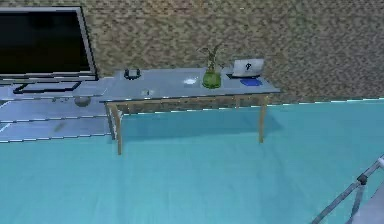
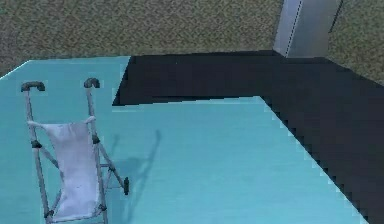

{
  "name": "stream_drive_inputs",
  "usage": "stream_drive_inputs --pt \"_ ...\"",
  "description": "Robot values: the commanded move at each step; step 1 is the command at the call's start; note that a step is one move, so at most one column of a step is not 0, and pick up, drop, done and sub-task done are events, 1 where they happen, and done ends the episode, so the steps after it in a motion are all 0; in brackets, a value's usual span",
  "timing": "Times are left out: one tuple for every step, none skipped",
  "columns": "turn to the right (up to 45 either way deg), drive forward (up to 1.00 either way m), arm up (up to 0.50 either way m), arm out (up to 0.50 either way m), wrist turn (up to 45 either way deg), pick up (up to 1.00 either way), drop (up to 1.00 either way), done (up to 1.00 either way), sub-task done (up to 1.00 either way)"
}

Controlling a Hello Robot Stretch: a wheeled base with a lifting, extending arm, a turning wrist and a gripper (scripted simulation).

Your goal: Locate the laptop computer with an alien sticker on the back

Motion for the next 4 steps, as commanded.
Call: stream_drive_inputs --pt "0.0 1.0 0.0 0.0 0.0 0.0 0.0 0.0 0.0" --pt "9.0 0.0 0.0 0.0 0.0 0.0 0.0 0.0 0.0" --pt "0.0 0.2 0.0 0.0 0.0 0.0 0.0 0.0 0.0" --pt "15.0 0.0 0.0 0.0 0.0 0.0 0.0 0.0 0.0"
